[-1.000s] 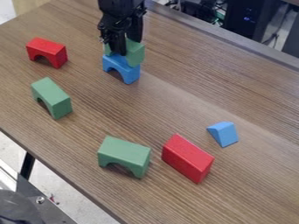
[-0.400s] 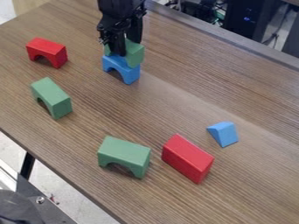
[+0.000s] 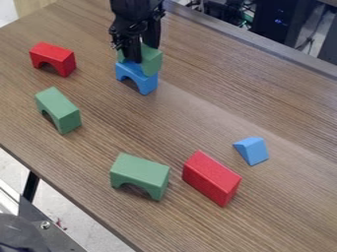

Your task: Place the green arch on top of the blue arch

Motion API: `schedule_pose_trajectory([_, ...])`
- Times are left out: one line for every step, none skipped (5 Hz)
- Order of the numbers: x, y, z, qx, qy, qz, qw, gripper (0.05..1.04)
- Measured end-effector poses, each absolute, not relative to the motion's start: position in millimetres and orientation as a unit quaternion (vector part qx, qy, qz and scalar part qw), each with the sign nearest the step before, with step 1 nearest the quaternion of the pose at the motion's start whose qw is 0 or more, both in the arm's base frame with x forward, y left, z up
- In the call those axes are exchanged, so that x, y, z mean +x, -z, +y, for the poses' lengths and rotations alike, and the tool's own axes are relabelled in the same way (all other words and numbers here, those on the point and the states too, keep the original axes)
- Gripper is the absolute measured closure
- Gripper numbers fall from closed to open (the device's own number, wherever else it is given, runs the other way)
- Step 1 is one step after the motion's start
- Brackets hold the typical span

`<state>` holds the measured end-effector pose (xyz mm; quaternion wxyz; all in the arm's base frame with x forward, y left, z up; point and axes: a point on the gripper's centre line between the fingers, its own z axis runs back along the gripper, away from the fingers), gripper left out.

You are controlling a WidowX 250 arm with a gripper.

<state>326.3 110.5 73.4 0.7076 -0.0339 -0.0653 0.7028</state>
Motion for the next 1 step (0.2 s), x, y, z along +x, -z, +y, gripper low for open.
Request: schedule_pose_trajectory([325.8,-73.0,110.8,-0.035,-0.7,-0.064,0.711,0.534])
